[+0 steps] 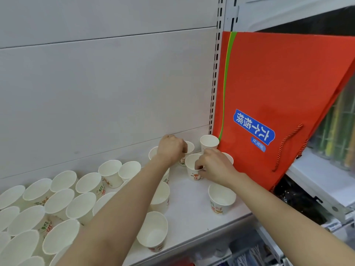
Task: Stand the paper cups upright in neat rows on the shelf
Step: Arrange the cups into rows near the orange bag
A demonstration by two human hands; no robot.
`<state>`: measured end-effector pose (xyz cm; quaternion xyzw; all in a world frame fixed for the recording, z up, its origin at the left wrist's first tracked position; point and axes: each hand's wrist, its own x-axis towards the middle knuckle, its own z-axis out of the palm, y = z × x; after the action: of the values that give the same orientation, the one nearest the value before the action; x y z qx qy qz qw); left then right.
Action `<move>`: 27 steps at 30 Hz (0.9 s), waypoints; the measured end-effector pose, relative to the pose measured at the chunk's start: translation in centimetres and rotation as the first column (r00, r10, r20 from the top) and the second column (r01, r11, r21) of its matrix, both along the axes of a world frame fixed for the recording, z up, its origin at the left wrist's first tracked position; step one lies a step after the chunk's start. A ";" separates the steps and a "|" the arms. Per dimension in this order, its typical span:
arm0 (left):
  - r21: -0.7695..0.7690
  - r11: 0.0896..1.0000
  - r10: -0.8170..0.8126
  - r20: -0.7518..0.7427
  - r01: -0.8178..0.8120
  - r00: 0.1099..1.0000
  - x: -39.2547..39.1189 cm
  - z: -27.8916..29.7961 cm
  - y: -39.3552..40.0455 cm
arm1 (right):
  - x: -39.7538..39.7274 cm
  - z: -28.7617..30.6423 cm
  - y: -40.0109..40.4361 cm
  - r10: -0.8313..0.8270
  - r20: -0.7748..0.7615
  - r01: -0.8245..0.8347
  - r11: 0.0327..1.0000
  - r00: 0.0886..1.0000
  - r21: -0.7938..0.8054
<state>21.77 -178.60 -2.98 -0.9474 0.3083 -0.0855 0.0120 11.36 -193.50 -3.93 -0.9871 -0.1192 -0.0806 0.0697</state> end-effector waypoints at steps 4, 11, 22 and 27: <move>-0.050 0.998 -0.042 -0.025 0.041 0.999 0.1 -0.8 -1.7 | -0.8 0.3 -0.2 -0.001 0.007 0.001 1.000 1.000 0.031; -0.173 0.983 -0.070 -0.066 0.058 0.995 0.2 -0.1 -1.0 | -0.7 0.3 -0.3 0.038 0.011 -0.039 0.999 0.999 0.034; 0.063 0.995 0.089 -0.144 -0.081 0.986 -1.0 3.1 10.1 | 1.0 -0.8 0.7 0.275 0.062 -0.280 0.954 0.960 0.110; 0.104 0.994 0.046 -0.050 -0.041 0.998 -0.4 1.6 10.6 | 2.4 -0.7 1.8 0.290 0.062 -0.295 0.951 0.955 0.088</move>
<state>21.38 -168.02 -1.36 -0.9539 0.2918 -0.0444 0.0547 13.74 -191.70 -4.67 -0.9518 -0.2619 -0.0989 0.1252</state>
